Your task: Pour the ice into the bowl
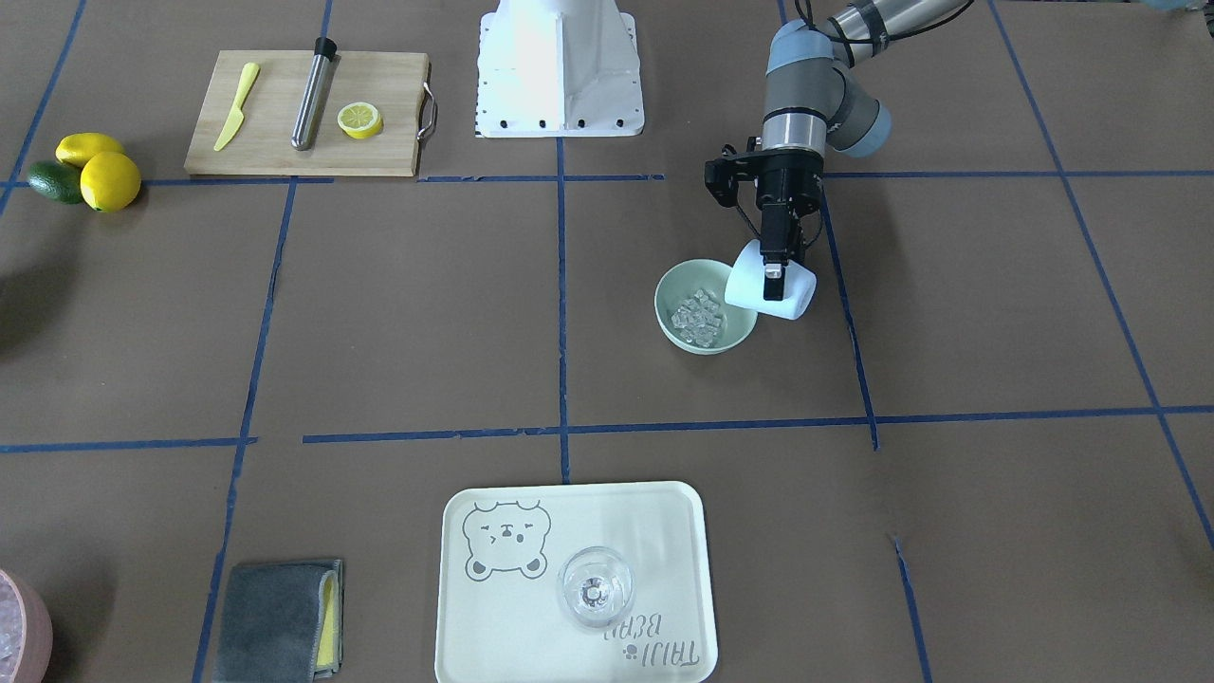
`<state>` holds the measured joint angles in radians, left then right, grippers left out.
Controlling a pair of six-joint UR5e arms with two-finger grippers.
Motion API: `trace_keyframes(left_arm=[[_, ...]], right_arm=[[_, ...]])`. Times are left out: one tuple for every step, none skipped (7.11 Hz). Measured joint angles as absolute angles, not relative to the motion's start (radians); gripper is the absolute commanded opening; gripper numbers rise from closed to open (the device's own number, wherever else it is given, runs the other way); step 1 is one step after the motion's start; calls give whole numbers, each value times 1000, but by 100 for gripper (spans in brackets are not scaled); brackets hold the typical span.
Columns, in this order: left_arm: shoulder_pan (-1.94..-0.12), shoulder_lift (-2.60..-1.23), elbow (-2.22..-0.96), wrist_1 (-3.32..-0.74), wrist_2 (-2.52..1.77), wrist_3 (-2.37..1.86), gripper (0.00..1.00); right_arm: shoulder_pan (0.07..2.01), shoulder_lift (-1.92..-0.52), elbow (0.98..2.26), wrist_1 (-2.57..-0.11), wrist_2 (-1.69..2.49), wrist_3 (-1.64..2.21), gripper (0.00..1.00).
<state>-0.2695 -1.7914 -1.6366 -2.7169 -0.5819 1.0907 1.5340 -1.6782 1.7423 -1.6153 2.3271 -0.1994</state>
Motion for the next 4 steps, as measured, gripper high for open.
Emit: trace_keyframes(left_arm=[[-272,-1786,-1639,-2748,-581,1060,0],[-275,-1780,-1640,-2772,-584,983,0],[-277,-1771,-1640,-2781,-595,859,0],[-278,-1762,-1640,-2785,-627,694,0]], right_arm=[[1534,-1678,1744,-1615,2327,-199,100],[1534,-1678,1745,-1615,2327,-199,100],[1534,-1678,1746,-1615,2327,-199,100],[1534,-1678,1747,-1615,2327,-199,100]])
